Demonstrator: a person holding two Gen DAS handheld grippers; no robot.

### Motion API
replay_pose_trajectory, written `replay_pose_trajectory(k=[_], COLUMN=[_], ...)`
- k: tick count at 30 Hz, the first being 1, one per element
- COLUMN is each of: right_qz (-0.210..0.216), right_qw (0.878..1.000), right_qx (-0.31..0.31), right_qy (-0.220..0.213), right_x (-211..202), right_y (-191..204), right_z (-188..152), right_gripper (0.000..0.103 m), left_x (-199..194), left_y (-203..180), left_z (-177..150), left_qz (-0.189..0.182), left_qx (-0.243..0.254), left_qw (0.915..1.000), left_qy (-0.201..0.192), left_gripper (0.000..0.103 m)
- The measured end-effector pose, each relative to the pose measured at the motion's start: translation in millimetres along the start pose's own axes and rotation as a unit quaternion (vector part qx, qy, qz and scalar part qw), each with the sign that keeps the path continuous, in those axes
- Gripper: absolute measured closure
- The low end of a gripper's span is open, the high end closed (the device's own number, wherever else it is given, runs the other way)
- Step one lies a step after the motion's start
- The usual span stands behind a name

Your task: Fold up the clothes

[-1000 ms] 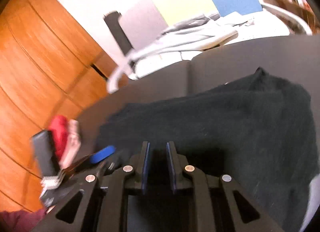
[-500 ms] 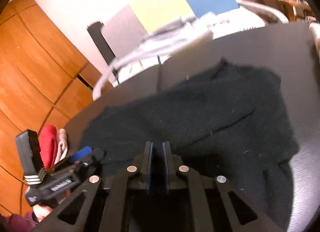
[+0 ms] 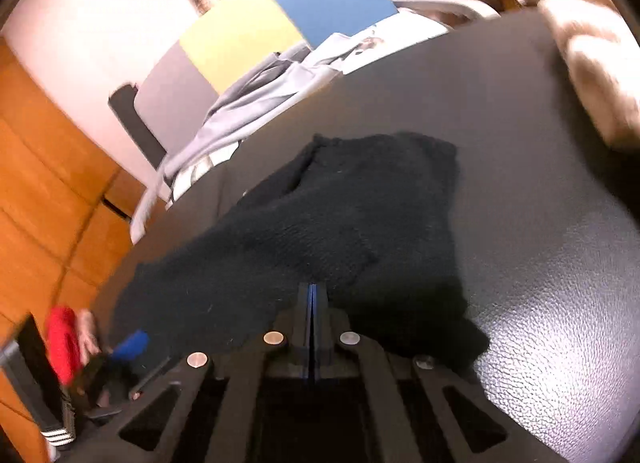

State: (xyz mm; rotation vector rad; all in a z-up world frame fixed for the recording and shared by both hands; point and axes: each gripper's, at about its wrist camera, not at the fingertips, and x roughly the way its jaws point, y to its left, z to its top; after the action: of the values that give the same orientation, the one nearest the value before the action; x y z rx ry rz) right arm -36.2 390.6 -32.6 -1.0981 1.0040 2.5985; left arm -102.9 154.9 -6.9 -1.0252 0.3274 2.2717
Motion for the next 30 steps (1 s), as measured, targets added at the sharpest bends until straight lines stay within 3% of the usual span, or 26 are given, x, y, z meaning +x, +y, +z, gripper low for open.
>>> replay_pose_trajectory(k=[1,3,4,7,11,12,13,15,19,24,30], right_qz=[0.003,0.027,0.036,0.027,-0.022,-0.034,-0.039,-0.041,-0.044,-0.052,-0.051], right_qw=[1.000,0.999,0.998,0.996,0.992,0.991,0.991,0.992,0.994,0.993,0.993], right_qx=[-0.006,-0.024,-0.035,-0.087,-0.126,-0.130,-0.129,-0.116,-0.097,-0.108,-0.111], right_qy=[-0.002,-0.017,-0.023,-0.020,0.016,0.023,0.021,0.013,0.003,0.005,-0.001], right_x=[-3,-12,-15,-4,26,31,31,29,26,47,83], right_y=[6,21,28,50,52,49,45,34,24,35,45], right_z=[2,7,10,22,26,26,24,21,21,42,71], right_gripper=[0.101,0.084,0.084,0.084,0.084,0.085,0.087,0.092,0.095,0.095,0.095], left_x=[-5,-19,-24,-25,-5,-2,-1,-4,3,13,37], left_y=[3,13,21,60,124,135,144,160,167,177,208], left_z=[1,3,4,9,4,-2,-9,-18,-20,-6,18], left_qz=[-0.006,-0.016,-0.011,0.045,0.134,0.154,0.159,0.150,0.145,0.148,0.132], left_qx=[-0.005,-0.014,-0.020,-0.050,-0.106,-0.109,-0.114,-0.136,-0.145,-0.139,-0.174], left_qw=[1.0000,0.9995,0.9993,0.9970,0.9852,0.9820,0.9804,0.9792,0.9786,0.9791,0.9758], left_qy=[-0.004,-0.022,-0.029,-0.039,0.003,0.014,0.018,0.012,0.015,0.013,0.013], left_gripper=[0.029,0.029,0.028,0.028,0.028,0.025,0.014,0.005,0.000,0.000,0.000])
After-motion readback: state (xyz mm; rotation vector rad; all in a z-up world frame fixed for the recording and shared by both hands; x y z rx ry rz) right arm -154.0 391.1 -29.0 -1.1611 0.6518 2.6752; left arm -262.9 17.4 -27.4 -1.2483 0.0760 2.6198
